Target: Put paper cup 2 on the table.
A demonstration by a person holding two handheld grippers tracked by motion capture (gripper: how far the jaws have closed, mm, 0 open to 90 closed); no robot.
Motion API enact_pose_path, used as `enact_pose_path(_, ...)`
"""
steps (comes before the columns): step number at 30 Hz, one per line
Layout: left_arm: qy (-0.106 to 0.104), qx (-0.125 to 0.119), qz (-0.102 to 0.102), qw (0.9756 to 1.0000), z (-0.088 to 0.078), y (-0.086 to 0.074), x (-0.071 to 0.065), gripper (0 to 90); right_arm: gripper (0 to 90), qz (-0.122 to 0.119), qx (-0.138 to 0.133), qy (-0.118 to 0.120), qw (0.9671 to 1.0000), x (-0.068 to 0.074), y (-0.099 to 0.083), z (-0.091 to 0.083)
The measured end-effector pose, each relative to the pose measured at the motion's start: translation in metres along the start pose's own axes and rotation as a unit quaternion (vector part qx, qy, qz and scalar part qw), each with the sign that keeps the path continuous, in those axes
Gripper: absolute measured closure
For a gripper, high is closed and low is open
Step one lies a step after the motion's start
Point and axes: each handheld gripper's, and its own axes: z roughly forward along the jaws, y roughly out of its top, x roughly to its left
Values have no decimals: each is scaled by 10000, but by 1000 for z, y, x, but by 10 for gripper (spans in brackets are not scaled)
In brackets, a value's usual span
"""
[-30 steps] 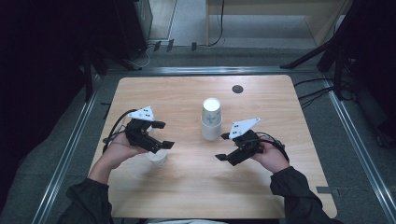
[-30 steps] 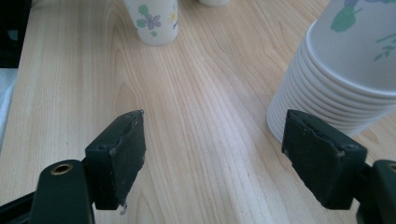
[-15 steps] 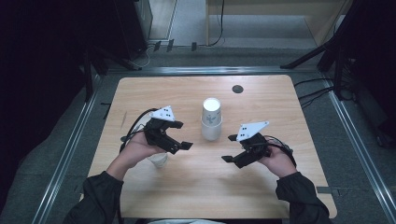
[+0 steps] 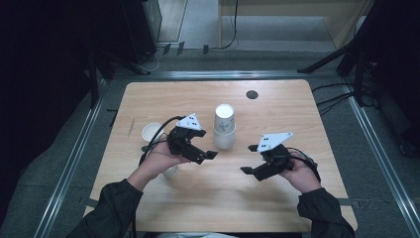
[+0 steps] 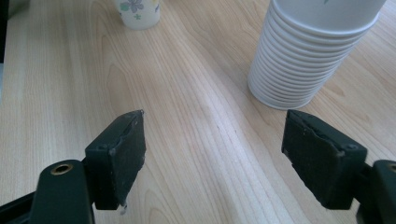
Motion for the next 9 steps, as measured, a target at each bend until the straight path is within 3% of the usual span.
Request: enact_pose_path(9, -77, 106, 45, 9999, 13, 5, -8, 117, 220, 68, -30, -30, 10000, 2, -5, -4)
